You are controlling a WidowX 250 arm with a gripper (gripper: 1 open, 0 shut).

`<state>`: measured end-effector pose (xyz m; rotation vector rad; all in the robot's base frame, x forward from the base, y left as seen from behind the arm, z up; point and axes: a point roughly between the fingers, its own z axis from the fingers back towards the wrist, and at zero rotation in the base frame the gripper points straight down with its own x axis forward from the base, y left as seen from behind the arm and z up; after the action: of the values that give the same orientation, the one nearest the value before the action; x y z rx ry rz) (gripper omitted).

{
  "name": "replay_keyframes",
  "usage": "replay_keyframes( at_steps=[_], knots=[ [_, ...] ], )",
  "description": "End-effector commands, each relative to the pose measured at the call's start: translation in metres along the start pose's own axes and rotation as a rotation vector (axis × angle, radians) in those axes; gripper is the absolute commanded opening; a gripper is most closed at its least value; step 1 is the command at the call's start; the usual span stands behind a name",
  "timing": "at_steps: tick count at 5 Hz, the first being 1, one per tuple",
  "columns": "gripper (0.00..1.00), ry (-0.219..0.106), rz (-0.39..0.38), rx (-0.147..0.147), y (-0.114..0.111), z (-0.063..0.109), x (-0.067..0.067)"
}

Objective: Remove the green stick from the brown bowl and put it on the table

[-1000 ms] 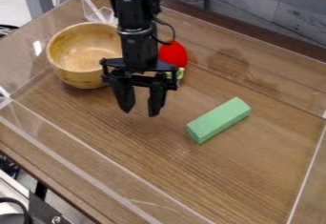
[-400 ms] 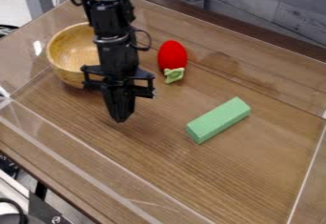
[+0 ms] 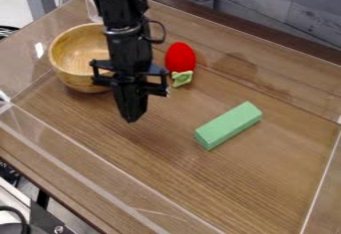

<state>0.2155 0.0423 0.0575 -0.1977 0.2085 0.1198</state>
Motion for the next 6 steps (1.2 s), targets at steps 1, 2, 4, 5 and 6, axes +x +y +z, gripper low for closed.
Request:
replay_keyframes(
  at_steps=[1,2,4,5,6],
  knots=[
    [0.00,-0.054,0.011,-0.001,-0.002,0.006,-0.004],
    [0.00,-0.048,-0.021,0.002,-0.007,0.004,-0.003],
    [0.00,-0.050,0.023,-0.013,-0.008,-0.001,0.000],
    [0.00,-0.056,0.095,-0.028,-0.004,-0.005,0.002],
    [0.00,-0.051,0.094,-0.024,-0.002,-0.006,-0.003]
  ],
)
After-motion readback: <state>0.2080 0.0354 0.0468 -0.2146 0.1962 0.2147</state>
